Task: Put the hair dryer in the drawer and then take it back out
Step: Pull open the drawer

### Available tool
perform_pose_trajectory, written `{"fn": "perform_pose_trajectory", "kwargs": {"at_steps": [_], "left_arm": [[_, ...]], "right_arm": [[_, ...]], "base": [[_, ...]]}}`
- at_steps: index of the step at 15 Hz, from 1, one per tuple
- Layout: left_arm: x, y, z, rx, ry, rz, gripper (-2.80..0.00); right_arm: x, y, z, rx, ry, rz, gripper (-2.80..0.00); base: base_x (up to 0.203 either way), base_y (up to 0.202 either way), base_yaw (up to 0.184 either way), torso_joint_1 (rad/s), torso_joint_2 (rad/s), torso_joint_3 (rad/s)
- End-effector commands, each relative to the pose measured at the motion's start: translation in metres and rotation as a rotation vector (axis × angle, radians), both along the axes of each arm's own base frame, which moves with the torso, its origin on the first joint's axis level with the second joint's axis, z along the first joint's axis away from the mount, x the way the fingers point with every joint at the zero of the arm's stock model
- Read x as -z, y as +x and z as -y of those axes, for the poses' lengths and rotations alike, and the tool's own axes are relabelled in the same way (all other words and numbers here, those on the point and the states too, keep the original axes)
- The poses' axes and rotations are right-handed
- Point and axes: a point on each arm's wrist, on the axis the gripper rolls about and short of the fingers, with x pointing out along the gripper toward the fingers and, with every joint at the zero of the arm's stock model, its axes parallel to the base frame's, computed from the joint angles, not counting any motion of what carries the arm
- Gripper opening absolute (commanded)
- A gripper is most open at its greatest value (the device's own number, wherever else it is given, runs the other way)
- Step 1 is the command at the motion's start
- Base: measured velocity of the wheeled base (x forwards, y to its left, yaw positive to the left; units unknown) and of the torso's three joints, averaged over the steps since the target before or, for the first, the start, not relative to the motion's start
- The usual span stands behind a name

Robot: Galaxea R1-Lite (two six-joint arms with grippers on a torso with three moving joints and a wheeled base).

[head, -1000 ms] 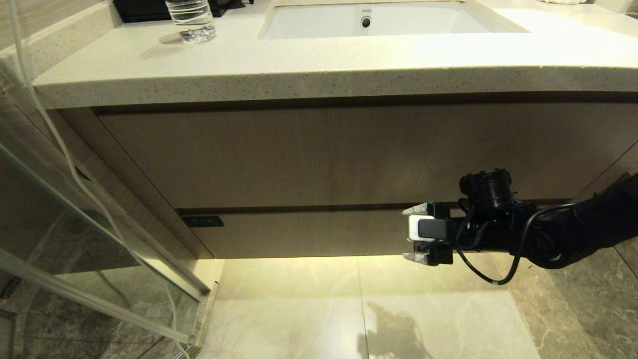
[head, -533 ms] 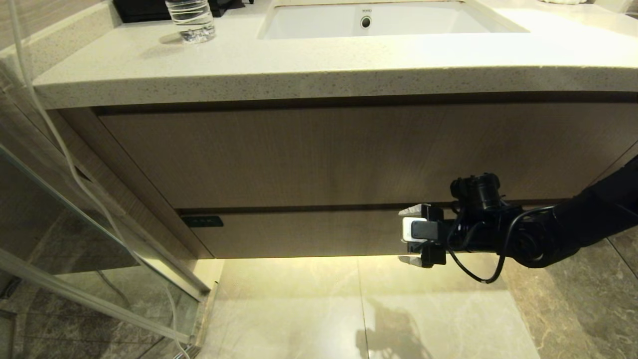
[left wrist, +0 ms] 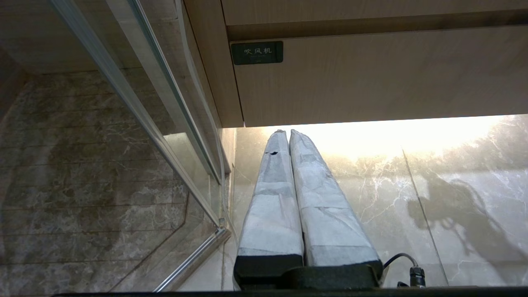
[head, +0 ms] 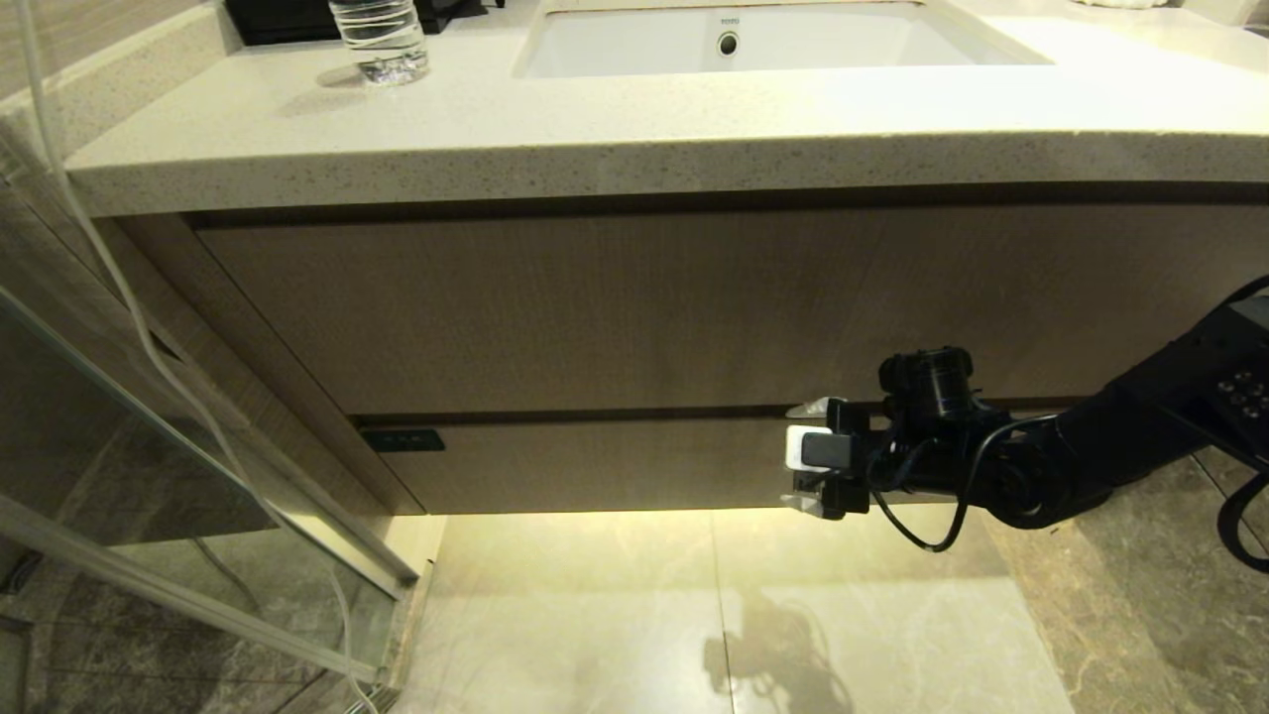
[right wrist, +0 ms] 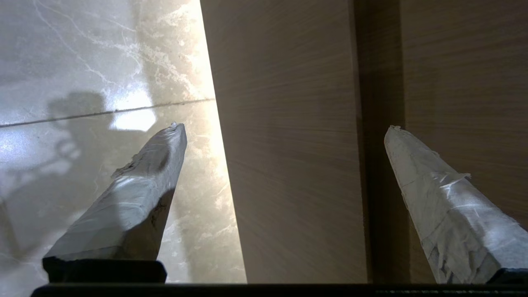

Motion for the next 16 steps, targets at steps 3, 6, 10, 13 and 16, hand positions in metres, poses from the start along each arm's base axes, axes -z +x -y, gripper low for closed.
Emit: {"fn": "perform_pose_trajectory", "kwargs": {"at_steps": [3, 6, 10, 13, 16], "left_arm": [[0.000, 0.000, 0.000, 0.000, 0.000, 0.000, -2.80], [0.000, 0.000, 0.000, 0.000, 0.000, 0.000, -2.80], [0.000, 0.000, 0.000, 0.000, 0.000, 0.000, -2.80], [0.000, 0.000, 0.000, 0.000, 0.000, 0.000, -2.80], [0.000, 0.000, 0.000, 0.000, 0.000, 0.000, -2.80]], "right_arm": [[0.012, 0.010, -0.002, 0.006, -0.001, -0.013, 0.00], [0.015, 0.019, -0.004, 0.034, 0.011, -0.010, 0.00], [0.019, 0.026, -0.006, 0.036, 0.019, 0.008, 0.00], [0.022, 0.029, -0.007, 0.038, 0.018, 0.009, 0.00], [0.025, 0.032, -0.008, 0.049, 0.013, 0.010, 0.00]], "base": [[0.000, 0.000, 0.000, 0.000, 0.00, 0.000], [0.000, 0.000, 0.000, 0.000, 0.00, 0.000], [0.000, 0.000, 0.000, 0.000, 0.00, 0.000], [0.000, 0.000, 0.000, 0.000, 0.00, 0.000], [0.000, 0.000, 0.000, 0.000, 0.00, 0.000]]}}
